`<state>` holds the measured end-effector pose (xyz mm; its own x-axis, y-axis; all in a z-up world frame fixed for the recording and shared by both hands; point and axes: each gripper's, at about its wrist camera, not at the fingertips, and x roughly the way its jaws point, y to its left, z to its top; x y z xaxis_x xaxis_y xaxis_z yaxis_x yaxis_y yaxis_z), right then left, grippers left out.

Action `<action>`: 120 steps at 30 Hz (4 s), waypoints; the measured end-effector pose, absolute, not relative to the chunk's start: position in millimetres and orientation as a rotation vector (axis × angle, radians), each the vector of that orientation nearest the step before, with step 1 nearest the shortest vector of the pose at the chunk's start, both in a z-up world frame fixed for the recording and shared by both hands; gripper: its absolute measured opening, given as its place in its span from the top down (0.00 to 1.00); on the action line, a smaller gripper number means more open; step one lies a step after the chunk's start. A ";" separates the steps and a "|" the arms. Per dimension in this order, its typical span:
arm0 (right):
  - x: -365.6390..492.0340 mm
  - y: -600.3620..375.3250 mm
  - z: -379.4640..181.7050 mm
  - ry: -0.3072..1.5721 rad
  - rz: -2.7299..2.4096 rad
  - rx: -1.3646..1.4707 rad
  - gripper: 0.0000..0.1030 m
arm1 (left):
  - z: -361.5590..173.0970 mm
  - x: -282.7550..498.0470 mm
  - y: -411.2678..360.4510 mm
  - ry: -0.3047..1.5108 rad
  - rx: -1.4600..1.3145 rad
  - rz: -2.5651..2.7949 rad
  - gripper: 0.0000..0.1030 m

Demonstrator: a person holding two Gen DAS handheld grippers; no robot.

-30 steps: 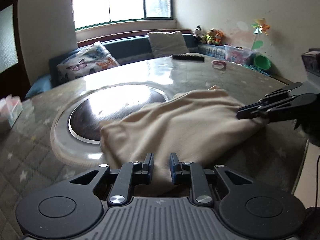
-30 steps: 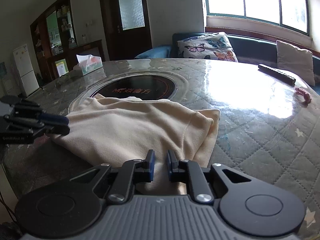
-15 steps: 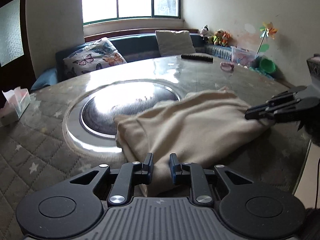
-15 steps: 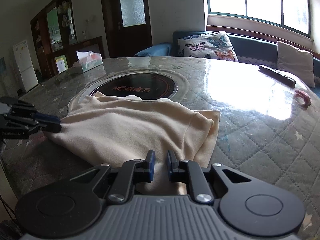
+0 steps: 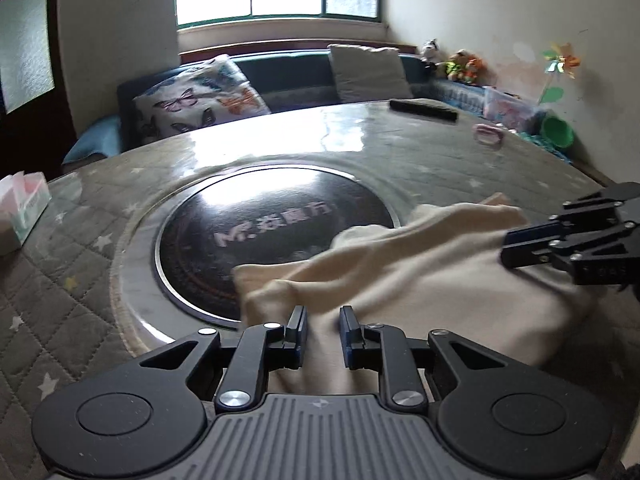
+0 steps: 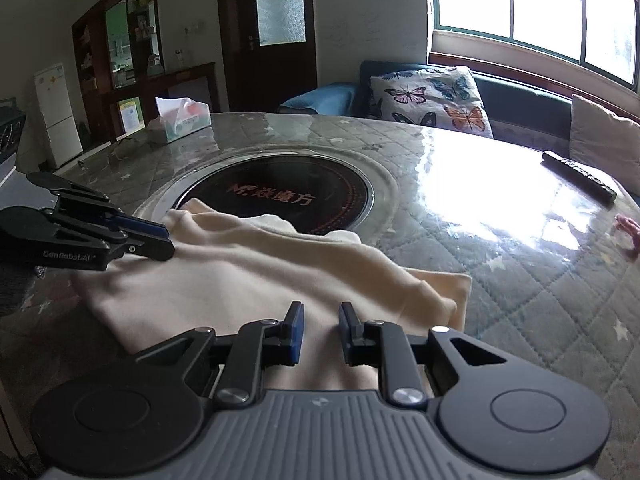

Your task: Fold clothes

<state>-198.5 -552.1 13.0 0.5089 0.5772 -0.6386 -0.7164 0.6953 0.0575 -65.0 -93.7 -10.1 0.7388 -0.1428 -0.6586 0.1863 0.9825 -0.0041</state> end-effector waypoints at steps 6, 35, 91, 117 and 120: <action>-188.6 -548.4 13.7 0.686 0.782 -0.228 0.82 | -8.8 -56.7 -93.2 0.717 0.061 -0.179 0.80; -140.0 -527.7 8.2 0.745 0.765 -0.186 0.84 | -10.5 -9.0 -123.1 0.734 0.099 -0.226 0.80; -293.1 -456.1 29.8 0.519 1.109 -0.587 0.63 | 7.0 -124.5 -40.5 0.691 -0.150 0.018 0.24; -301.7 -442.4 35.2 0.471 1.146 -0.516 0.91 | -9.1 -79.2 -28.1 0.865 -0.730 -0.069 0.32; -299.8 -451.3 40.6 0.467 1.146 -0.479 0.91 | -13.5 -73.8 -28.1 0.884 -0.799 -0.068 0.49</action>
